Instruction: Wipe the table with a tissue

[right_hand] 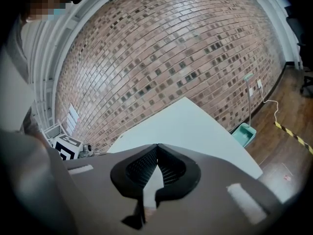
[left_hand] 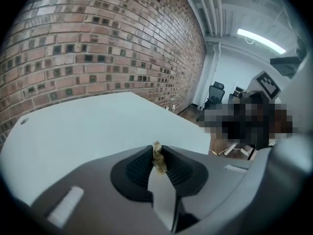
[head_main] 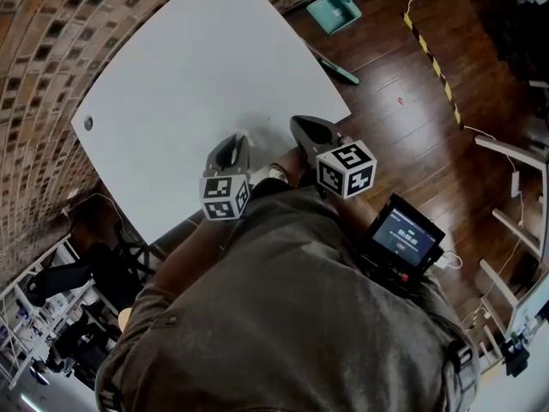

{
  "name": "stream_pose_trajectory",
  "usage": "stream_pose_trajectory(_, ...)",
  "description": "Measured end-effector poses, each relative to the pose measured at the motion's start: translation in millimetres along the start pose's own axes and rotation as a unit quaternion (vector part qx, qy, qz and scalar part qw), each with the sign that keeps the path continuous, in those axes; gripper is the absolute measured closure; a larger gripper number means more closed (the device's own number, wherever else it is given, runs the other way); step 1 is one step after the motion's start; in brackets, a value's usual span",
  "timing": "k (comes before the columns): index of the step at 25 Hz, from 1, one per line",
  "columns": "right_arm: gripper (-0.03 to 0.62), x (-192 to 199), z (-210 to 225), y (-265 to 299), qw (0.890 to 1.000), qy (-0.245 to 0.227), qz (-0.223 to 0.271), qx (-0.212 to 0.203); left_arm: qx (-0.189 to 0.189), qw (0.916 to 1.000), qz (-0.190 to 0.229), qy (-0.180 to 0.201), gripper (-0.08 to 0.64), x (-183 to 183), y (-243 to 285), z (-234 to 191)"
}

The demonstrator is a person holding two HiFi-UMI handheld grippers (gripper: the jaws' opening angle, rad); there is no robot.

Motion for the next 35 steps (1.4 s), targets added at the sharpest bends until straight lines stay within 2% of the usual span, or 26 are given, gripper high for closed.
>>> stream_pose_trajectory(8,0.580,4.3,9.9,-4.5,1.000,0.011,-0.010,0.012,-0.007,0.9990,-0.043,0.014,0.505,18.5,15.2,-9.2)
stream_pose_trajectory(17,0.580,-2.1,27.8,-10.2,0.999,0.026,-0.003,0.022,0.002,0.9979,-0.056,0.030,0.505,11.7,29.5,-1.4)
stream_pose_trajectory(35,0.580,-13.7,72.5,-24.4,0.997,0.056,0.014,0.052,0.057,0.9949,-0.066,0.051,0.505,-17.8,81.0,46.9)
Point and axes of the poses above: the fingertips, and each gripper's own axes: y forward along the fingers, z to its right, x out of its underside, the point moved 4 cm from there along -y, backward along the fingers, and after that the axes turned 1 degree about -y, right-handed, at the moved point
